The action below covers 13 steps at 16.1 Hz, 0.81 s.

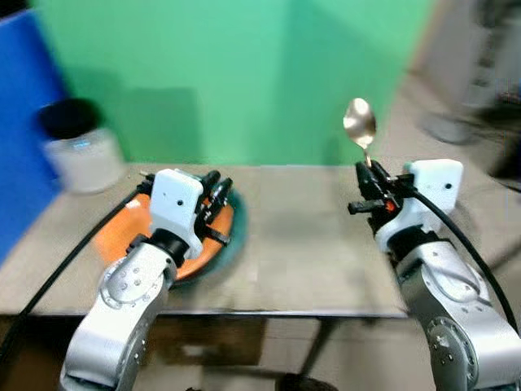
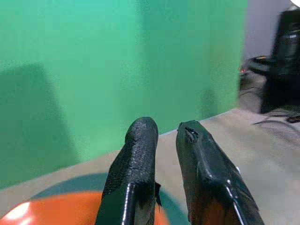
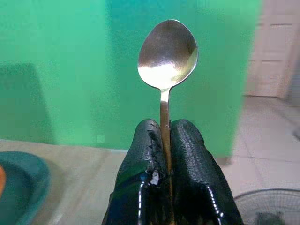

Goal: Setting the table

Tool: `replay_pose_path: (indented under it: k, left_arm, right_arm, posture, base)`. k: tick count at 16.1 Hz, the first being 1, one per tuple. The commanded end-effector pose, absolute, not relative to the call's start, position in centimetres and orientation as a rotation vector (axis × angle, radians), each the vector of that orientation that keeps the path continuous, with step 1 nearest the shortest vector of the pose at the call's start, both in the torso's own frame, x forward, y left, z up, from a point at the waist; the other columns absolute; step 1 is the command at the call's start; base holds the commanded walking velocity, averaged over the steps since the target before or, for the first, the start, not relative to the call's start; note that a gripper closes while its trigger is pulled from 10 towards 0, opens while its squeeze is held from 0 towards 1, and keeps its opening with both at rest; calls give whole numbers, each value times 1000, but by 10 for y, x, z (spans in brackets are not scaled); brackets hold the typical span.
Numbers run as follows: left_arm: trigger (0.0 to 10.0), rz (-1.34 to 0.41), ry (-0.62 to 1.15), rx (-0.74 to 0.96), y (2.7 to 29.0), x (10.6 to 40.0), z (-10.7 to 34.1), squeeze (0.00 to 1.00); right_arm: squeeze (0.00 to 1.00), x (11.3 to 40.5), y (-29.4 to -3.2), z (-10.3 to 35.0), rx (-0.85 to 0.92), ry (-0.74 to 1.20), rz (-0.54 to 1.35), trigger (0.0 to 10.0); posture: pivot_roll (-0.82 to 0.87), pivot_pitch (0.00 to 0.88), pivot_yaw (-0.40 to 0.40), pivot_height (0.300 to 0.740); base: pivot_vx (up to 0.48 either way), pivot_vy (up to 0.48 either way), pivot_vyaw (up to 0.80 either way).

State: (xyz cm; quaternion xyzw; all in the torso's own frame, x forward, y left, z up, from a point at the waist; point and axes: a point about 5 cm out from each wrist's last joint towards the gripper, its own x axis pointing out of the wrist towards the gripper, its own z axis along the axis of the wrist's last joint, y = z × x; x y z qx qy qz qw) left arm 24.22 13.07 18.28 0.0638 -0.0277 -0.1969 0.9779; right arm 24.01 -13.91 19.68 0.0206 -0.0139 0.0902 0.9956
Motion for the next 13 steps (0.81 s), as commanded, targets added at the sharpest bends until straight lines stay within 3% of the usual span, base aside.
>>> replay_pose_path:
  k: [1,7,13]
  left_arm:
    - [10000,-361,-53,130,136,243,182,0]
    - [10000,-354,-47,127,137,245,181,0]
    - [10000,-329,-52,123,140,251,181,0]
  right_arm:
    - [0,243,-140,200,19,-49,169,10000]
    - [0,247,-135,198,71,-14,233,10000]
    - [0,246,-149,191,106,29,102,10000]
  posture:
    - [142,0,-15,740]
    - [141,0,-19,740]
    - [132,0,-14,740]
  base:
    - [0,0,-681]
    - [0,0,-719]
    - [0,0,-744]
